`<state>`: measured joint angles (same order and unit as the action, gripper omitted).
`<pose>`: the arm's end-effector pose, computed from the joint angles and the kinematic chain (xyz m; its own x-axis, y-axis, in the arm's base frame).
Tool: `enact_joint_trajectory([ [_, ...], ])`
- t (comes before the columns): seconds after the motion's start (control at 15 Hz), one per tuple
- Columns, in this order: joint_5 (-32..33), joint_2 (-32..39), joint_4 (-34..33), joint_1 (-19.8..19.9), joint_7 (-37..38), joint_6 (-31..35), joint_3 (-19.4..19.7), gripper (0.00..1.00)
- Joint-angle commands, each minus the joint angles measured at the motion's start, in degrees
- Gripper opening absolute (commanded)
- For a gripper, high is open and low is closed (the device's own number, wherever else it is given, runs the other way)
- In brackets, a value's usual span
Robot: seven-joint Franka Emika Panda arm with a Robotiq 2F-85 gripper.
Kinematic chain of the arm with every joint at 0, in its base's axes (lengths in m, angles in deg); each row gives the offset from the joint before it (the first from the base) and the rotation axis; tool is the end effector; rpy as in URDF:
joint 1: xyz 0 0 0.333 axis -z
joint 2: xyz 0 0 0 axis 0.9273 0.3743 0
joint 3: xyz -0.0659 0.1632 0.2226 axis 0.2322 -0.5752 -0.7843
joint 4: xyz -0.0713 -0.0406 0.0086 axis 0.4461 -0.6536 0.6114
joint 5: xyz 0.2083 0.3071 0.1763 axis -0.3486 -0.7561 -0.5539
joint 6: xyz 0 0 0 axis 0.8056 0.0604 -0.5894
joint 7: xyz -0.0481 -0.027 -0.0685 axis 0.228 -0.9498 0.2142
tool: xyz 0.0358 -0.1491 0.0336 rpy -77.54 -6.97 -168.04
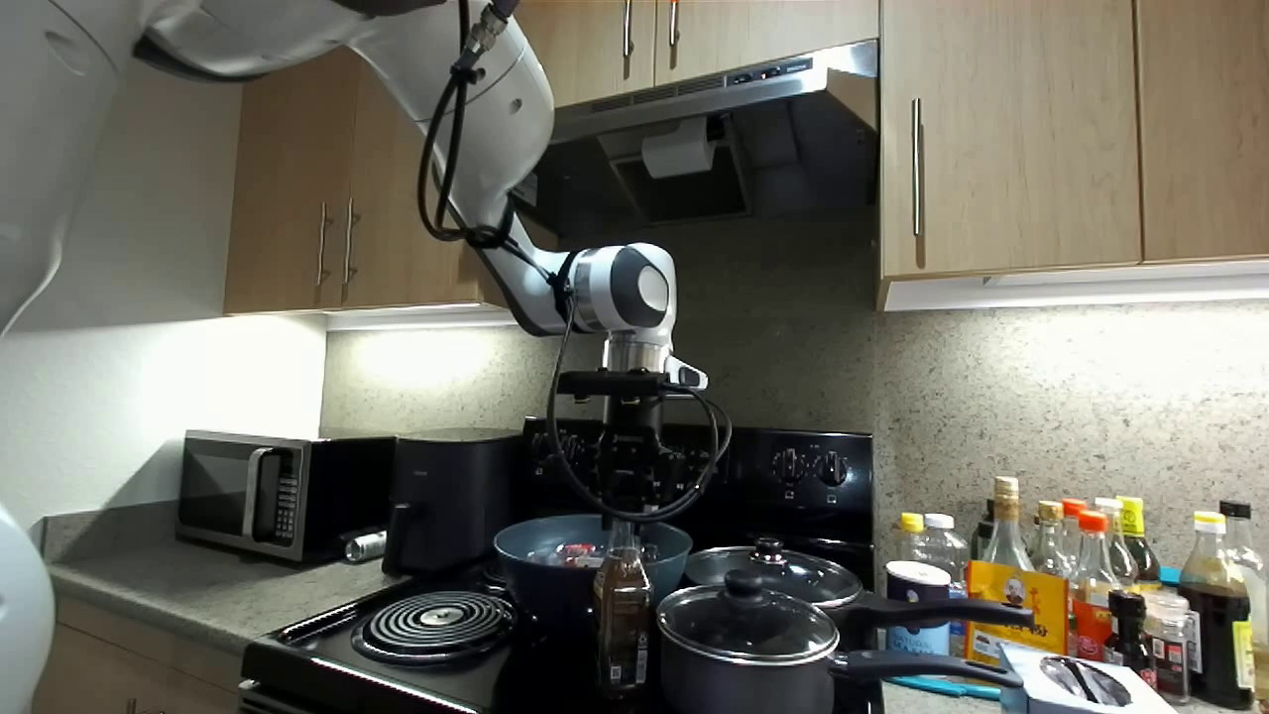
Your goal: Put the plastic bottle inside the bowl
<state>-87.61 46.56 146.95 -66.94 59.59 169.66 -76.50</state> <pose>0.5862 -0.0496 0.3260 0.9912 -0.0764 -0.1080 -0.0758 -0.9971 0.0098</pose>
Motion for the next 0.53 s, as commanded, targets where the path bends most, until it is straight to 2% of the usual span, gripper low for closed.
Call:
enact_joint_trajectory([
  [0.0, 0.75, -4.06, -0.10, -0.14, 0.60, -0.89, -1.06, 0.19],
  [0.47, 4.35, -16.97, 1.45, -1.05, 2.32, -4.14, -2.90, 0.19],
])
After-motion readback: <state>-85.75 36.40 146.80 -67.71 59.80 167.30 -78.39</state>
